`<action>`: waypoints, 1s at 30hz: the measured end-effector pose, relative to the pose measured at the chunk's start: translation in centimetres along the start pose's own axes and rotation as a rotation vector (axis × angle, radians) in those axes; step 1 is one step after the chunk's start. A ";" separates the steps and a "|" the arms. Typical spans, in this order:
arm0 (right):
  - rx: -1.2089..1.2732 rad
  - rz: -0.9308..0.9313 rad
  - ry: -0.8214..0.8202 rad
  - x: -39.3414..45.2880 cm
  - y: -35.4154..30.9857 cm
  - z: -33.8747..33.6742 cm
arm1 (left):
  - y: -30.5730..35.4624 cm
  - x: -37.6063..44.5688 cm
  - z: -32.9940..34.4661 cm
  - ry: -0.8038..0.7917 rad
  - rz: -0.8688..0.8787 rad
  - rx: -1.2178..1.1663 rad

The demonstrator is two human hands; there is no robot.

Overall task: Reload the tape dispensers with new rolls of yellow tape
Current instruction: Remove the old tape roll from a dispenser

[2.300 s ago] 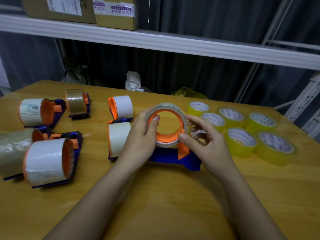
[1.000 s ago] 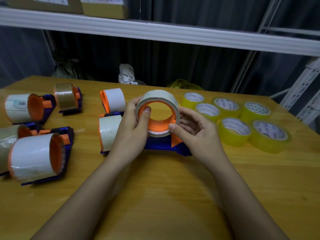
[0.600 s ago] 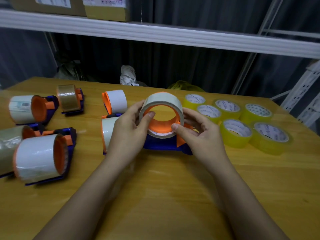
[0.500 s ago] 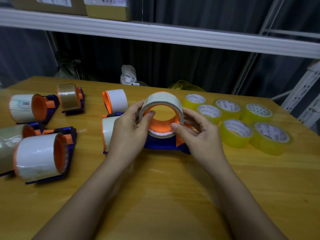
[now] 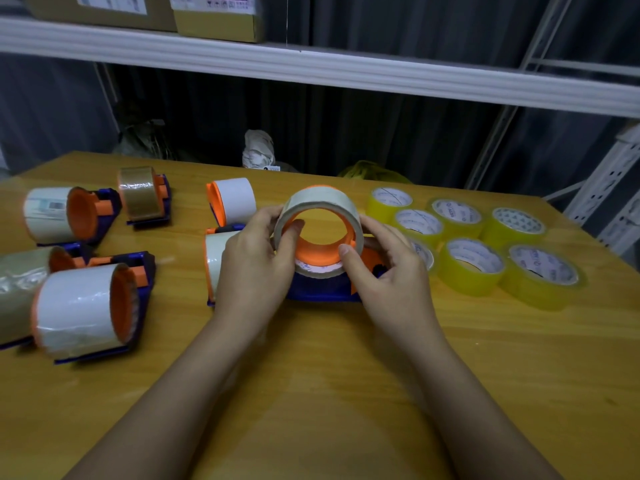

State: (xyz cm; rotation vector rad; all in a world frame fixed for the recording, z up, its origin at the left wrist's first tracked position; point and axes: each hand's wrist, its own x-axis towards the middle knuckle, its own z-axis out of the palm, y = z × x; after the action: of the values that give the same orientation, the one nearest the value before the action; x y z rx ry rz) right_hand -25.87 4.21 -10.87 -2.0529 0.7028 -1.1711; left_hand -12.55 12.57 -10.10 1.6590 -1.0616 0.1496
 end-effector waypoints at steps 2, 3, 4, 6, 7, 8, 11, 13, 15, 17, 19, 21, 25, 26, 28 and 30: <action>-0.007 -0.013 0.024 -0.1 0.0 0.0 | 0.0 0.0 0.0 -0.026 -0.001 -0.001; -0.006 -0.025 0.027 -0.1 -0.1 -0.1 | 0.0 0.0 -0.1 -0.051 -0.005 -0.022; -0.002 -0.046 0.028 -0.1 -0.1 -0.2 | 0.0 0.1 -0.2 -0.081 -0.011 -0.062; 0.004 -0.115 0.045 0.0 -0.3 -0.6 | 0.1 0.4 -0.8 -0.124 -0.019 -0.188; -0.003 -0.164 0.058 0.0 -0.3 -0.7 | 0.4 0.6 -1.0 -0.126 -0.033 -0.276; -0.021 -0.216 0.069 0.1 -0.2 -0.8 | 0.6 0.9 -1.2 -0.120 -0.066 -0.398; -0.105 -0.333 0.086 0.2 0.0 -0.5 | 1.6 1.4 -1.6 -0.207 -0.307 -0.696; -0.147 -0.328 0.114 0.3 0.3 -0.1 | 2.0 1.1 -1.3 -0.315 -0.368 -0.778; -0.142 -0.287 0.143 0.3 0.4 0.0 | 1.9 0.6 -0.9 -0.327 -0.334 -0.817; -0.036 -0.229 0.124 0.2 -0.1 0.1 | 1.5 0.4 -0.4 -0.271 -0.296 -0.806; 0.159 -0.122 0.026 -0.1 -0.8 0.1 | 1.4 0.1 -0.1 -0.254 -0.206 -0.736; 0.347 0.025 -0.125 -0.2 -1.3 0.4 | 1.6 -0.3 0.0 -0.270 -0.100 -0.689; 0.591 0.210 -0.208 0.1 -1.5 0.6 | 2.1 -0.7 0.2 -0.252 -0.087 -0.697; 0.586 0.196 -0.203 0.1 -1.3 0.6 | 2.2 -0.6 0.2 -0.240 -0.114 -0.696; 0.535 0.146 -0.194 0.0 -0.8 0.8 | 2.1 -0.5 0.4 -0.221 -0.128 -0.649; 0.482 0.096 -0.154 0.0 -0.5 1.1 | 2.0 -0.5 0.5 -0.205 -0.121 -0.617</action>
State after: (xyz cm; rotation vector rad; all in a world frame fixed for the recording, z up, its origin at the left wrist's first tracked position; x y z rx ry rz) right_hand -24.86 4.83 -10.85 -1.6618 0.3911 -0.9982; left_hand -14.43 12.42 -9.19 1.1831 -1.0218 -0.4010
